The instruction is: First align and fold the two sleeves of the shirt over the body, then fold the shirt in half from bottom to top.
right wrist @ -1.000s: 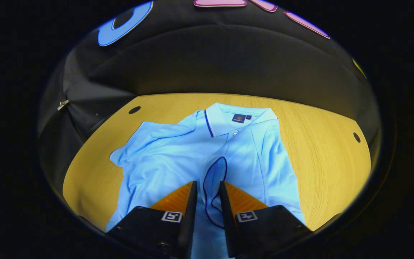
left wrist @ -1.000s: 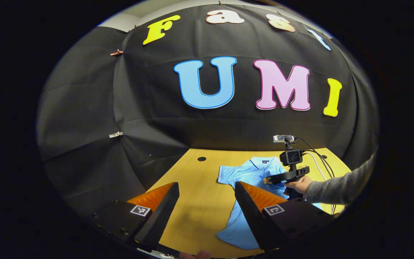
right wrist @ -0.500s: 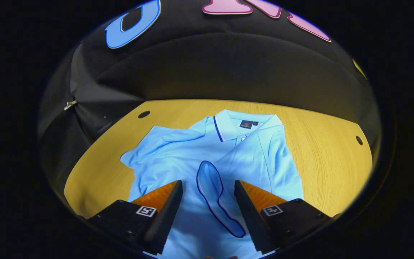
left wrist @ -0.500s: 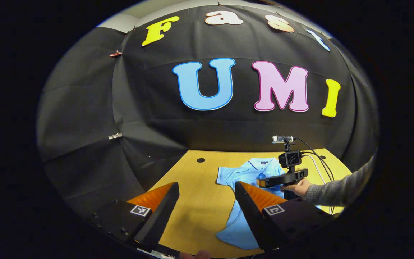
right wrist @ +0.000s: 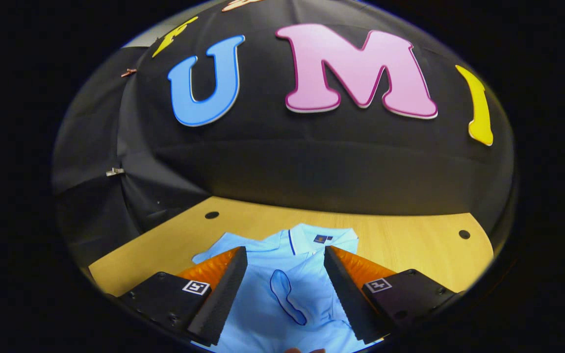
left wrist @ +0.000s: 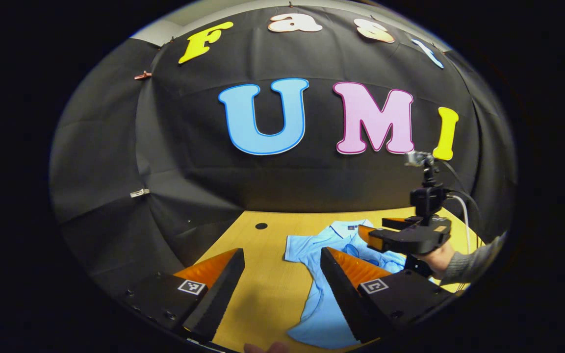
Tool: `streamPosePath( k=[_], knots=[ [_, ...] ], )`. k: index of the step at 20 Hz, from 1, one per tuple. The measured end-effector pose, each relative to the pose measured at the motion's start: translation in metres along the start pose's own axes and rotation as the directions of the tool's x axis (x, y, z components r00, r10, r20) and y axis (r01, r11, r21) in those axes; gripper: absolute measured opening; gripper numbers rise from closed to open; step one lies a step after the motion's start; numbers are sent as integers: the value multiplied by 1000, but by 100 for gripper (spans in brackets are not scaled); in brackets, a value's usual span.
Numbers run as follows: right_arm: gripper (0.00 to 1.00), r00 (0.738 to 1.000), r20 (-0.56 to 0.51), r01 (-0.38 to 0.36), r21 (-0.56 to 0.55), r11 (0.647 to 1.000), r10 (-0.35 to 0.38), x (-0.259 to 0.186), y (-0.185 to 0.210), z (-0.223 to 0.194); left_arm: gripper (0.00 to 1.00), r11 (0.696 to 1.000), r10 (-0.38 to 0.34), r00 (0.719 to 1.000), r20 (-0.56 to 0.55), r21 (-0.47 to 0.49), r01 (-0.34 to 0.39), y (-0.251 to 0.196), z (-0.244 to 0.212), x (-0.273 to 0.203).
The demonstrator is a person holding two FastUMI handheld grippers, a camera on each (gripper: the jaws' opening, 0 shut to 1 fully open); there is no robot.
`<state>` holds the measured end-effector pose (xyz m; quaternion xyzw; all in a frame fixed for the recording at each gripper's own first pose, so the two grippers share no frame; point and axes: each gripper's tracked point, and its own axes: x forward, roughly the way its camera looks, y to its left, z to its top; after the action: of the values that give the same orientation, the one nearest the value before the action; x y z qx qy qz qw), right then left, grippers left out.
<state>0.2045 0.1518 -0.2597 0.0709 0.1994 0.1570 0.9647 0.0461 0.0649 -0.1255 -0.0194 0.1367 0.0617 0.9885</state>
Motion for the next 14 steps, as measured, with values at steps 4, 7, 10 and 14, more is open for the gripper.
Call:
streamPosePath(
  k=[4, 7, 10, 14],
  knots=[
    [98, 998, 60, -23, 24, 999, 21, -53, 5, 33, 98, 996, -87, 996, -17, 2, 87, -22, -3, 64],
    [98, 997, 77, -29, 41, 999, 25, -87, 0, 45, 99, 993, -115, 992, -55, -13, 114, -29, -15, 125],
    [98, 997, 74, -27, 34, 999, 24, -118, -8, 46, 99, 995, -95, 992, -79, -3, 95, -29, -27, 184],
    [98, 999, 49, -3, 72, 997, -1, -145, -29, 40, 99, 998, -65, 987, -144, 8, 67, -28, -52, 250]
  ],
)
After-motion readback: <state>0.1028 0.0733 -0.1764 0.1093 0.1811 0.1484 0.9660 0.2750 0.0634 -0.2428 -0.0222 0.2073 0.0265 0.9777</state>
